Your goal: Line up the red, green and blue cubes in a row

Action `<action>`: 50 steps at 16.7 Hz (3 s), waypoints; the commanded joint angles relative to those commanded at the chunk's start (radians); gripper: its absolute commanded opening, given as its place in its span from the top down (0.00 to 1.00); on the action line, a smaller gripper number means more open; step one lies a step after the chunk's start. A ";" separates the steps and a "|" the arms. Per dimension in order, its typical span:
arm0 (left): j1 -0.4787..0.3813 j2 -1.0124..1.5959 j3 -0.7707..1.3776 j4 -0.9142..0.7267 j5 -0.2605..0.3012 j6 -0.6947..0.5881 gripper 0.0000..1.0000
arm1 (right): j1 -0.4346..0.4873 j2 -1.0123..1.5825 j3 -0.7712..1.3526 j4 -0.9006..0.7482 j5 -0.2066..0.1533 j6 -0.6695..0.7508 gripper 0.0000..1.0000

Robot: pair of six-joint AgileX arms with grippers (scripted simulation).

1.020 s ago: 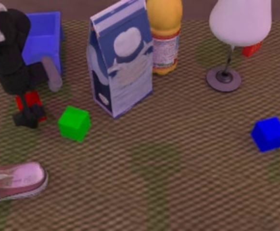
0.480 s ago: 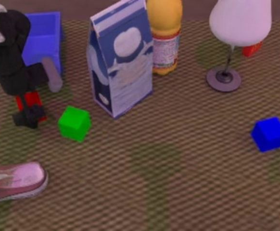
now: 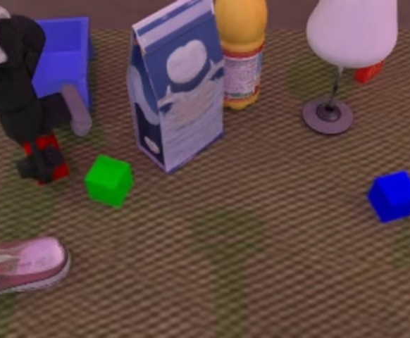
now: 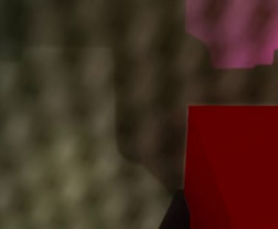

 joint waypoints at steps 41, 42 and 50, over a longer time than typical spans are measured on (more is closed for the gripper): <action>-0.489 -0.387 -0.189 -0.194 0.004 -0.072 1.00 | 0.000 0.000 0.000 0.000 0.000 0.000 0.00; -0.489 -0.386 -0.191 -0.190 0.004 -0.072 1.00 | 0.000 0.000 0.000 0.000 0.000 0.000 0.00; -0.501 -0.296 -0.337 0.051 0.005 -0.082 1.00 | 0.000 0.000 0.000 0.000 0.000 0.000 0.00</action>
